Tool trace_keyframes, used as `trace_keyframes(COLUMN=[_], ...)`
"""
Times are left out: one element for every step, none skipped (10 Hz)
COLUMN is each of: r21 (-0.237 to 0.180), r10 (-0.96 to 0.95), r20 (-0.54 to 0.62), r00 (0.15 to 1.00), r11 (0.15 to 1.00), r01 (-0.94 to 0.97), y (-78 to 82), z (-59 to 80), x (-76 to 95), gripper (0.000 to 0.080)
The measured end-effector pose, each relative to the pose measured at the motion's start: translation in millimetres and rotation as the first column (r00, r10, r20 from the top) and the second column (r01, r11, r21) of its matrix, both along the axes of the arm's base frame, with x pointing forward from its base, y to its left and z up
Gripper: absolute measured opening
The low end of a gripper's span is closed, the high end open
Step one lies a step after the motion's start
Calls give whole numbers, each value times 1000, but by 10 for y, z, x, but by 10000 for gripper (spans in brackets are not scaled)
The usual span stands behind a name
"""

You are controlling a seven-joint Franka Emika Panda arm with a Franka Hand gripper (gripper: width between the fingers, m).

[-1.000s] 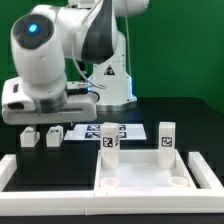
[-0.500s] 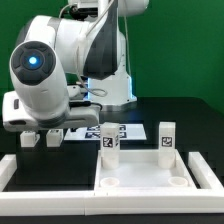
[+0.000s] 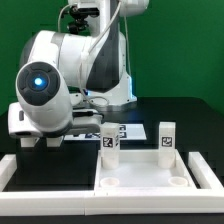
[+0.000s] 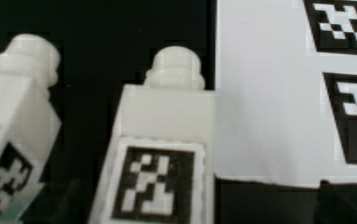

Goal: Assemble square table

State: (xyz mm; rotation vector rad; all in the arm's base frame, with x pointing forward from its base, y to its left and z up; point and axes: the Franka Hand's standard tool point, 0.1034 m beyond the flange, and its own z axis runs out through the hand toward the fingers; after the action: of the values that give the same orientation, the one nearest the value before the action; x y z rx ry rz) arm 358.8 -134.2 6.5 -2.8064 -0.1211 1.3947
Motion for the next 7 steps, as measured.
trace_keyframes(r21=[2,2,3,4,5,5,6], r10=[3,4,6,8,9,11,13], r20=[2,1,1,1,1,0,0], r00=[1000,1000,1000,1000,1000,1000,1000], r11=[1000,1000,1000,1000,1000,1000,1000], r01=[-3,-4,-6,-8,-9,-11,-13], y=[1,6,11,15,18,22,25], z=[1,-2,-4,-5,-5,-7,-7], x=[11,10,10,11,11,12,13], gripper=[649,649,538,386,386,288,288])
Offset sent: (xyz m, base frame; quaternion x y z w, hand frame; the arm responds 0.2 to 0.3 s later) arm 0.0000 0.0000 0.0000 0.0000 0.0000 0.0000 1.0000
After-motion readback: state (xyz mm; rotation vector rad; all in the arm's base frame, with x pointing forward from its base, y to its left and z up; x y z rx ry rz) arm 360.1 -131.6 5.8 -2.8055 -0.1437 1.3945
